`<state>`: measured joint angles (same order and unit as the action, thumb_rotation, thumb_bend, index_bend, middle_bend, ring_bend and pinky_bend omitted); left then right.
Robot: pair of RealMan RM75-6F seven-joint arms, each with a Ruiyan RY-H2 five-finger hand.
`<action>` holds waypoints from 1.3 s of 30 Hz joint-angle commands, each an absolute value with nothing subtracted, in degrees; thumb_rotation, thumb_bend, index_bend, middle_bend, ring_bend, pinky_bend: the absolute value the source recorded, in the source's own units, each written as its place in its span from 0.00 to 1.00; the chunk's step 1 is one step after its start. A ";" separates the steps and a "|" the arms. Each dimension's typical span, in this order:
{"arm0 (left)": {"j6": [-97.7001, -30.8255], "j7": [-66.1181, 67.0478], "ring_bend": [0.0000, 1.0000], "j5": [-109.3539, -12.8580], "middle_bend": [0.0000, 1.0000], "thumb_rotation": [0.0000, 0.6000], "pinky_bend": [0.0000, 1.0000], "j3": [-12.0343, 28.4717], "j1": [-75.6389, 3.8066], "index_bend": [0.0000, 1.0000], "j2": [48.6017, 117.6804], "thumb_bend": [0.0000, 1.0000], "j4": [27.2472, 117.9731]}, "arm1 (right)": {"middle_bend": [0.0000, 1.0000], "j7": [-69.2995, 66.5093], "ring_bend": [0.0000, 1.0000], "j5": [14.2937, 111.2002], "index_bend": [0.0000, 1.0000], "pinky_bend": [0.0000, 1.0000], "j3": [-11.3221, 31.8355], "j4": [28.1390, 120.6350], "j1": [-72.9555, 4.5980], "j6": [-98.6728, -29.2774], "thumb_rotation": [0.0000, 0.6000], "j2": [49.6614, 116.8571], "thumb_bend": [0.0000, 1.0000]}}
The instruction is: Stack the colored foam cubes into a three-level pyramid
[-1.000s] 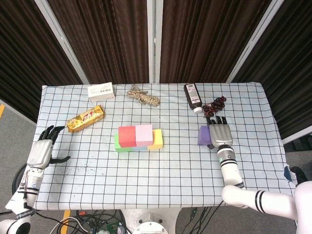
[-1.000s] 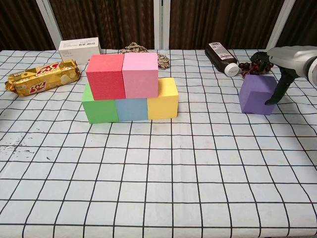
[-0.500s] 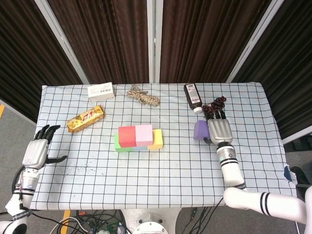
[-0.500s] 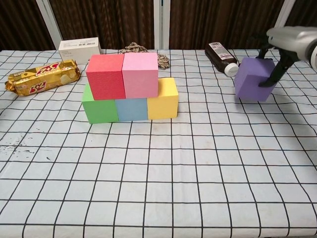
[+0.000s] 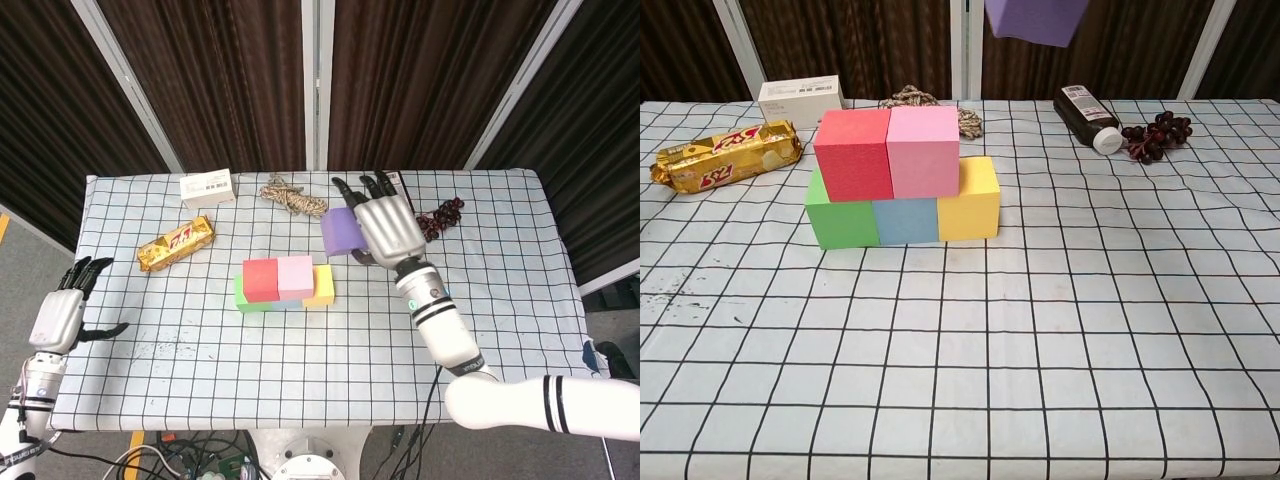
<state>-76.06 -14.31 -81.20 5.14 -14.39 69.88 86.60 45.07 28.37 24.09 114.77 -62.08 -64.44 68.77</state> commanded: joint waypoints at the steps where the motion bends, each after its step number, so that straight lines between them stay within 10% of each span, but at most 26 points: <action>1: -76.16 -14.70 0.00 -81.82 0.09 1.00 0.11 4.88 -14.23 0.10 69.25 0.00 86.91 | 0.40 48.65 0.09 18.06 0.00 0.00 26.56 113.51 -69.73 -59.82 1.00 70.91 0.10; 39: -76.89 -23.10 0.00 -83.50 0.09 1.00 0.10 4.13 -12.93 0.10 69.61 0.00 82.00 | 0.42 53.95 0.10 -5.26 0.00 0.00 22.22 102.81 -91.33 -62.98 1.00 81.18 0.10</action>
<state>-76.89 -23.06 -83.46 4.15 -12.93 69.59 82.04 54.02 -5.07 22.23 103.04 -91.17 -62.66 80.85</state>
